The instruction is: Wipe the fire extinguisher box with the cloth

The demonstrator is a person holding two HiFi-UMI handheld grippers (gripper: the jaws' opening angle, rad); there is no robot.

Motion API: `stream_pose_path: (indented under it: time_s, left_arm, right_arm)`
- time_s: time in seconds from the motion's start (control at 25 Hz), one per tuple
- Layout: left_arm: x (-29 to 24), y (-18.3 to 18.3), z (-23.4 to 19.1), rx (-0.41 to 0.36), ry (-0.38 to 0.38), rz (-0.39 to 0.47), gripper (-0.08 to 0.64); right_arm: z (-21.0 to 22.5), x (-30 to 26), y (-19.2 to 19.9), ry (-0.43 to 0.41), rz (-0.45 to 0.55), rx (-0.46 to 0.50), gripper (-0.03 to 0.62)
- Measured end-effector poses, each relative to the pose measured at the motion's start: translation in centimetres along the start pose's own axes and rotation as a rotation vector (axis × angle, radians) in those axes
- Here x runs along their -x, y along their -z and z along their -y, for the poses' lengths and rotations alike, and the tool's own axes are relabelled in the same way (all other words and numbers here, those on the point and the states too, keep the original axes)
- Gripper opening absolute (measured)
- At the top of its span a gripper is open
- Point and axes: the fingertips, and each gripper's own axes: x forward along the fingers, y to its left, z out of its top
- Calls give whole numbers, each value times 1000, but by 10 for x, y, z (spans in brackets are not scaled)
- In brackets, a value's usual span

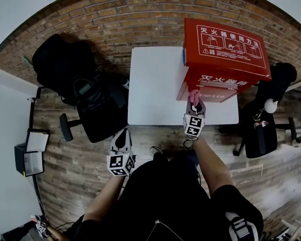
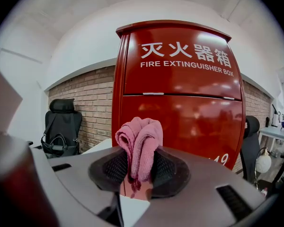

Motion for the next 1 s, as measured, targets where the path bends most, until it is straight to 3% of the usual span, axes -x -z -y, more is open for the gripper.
stream_pose_path:
  time_s: [1.0]
  left_arm:
    - [8, 4, -18, -4, -11, -8, 18]
  right_arm:
    - [-56, -8, -4, -96, 0, -50, 114]
